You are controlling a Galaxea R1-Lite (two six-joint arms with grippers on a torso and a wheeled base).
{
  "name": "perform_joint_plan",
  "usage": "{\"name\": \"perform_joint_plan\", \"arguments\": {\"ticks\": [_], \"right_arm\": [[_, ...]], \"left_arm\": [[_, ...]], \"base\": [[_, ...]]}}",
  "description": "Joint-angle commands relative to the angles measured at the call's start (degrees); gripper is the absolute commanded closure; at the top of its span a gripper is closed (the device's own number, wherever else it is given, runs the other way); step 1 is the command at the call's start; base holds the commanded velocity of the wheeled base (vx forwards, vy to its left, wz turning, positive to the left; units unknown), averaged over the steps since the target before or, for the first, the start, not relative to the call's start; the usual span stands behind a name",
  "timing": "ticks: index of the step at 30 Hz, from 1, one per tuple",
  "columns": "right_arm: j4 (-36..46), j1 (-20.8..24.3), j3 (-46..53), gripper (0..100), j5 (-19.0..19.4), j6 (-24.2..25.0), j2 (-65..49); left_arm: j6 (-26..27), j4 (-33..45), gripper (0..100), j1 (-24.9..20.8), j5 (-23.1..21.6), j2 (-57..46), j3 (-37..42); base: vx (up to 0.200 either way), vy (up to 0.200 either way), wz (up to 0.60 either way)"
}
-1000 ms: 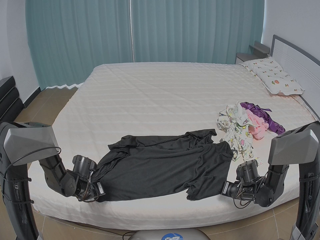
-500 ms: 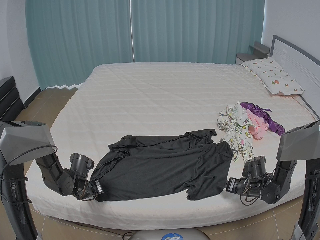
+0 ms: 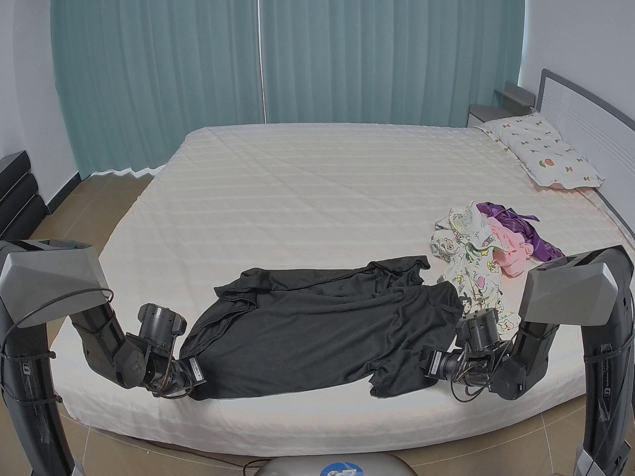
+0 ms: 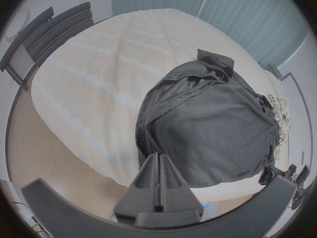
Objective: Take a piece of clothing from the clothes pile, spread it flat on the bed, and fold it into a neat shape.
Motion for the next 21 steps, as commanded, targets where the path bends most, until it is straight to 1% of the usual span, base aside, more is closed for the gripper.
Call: {"name": "perform_joint_plan", "arguments": {"ticks": [1,5,7,9,11,14,16,17,18,21], "right_arm": [[0.5,-0.9,4.1,100,0.2,-1.1,-3.1],[0.6,-3.4,8.6,100,1.0,-2.7,-7.7],[0.7,-5.8,12.0,100,2.5,-3.7,-11.8],[1.1,-6.8,13.7,100,3.6,-4.3,-14.0],[2.6,-9.1,16.5,100,6.7,-5.7,-18.1],[6.1,-11.3,17.7,100,9.0,-8.4,-21.2],[9.5,-12.5,18.1,100,9.9,-10.6,-22.8],[9.5,-12.5,18.1,100,9.9,-10.6,-22.8],[10.8,-13.0,18.1,100,9.9,-11.7,-23.0],[11.3,-13.3,17.6,100,9.9,-12.2,-22.4]], "left_arm": [[0.0,0.1,100,0.0,0.0,0.0,0.1],[0.1,0.4,100,0.1,0.0,-0.4,0.1],[0.3,0.5,100,0.6,0.1,-1.0,0.3],[0.4,0.6,100,0.7,0.2,-1.6,0.6],[2.7,1.5,100,1.2,0.2,-3.0,1.4],[4.7,5.1,100,1.7,0.2,-5.6,1.9],[4.9,10.4,100,1.7,0.2,-7.2,1.2],[4.9,10.4,100,1.7,0.2,-7.2,1.2],[5.4,13.4,100,1.6,0.2,-7.7,0.8],[6.4,15.3,100,1.5,0.2,-7.3,0.5]], "base": [[0.000,0.000,0.00],[0.000,0.000,0.00],[0.000,0.000,0.00],[0.000,0.000,0.00],[0.000,0.000,0.00],[0.000,0.000,0.00],[0.000,0.000,0.00],[0.000,0.000,0.00],[0.000,0.000,0.00],[0.000,0.000,0.00]]}}
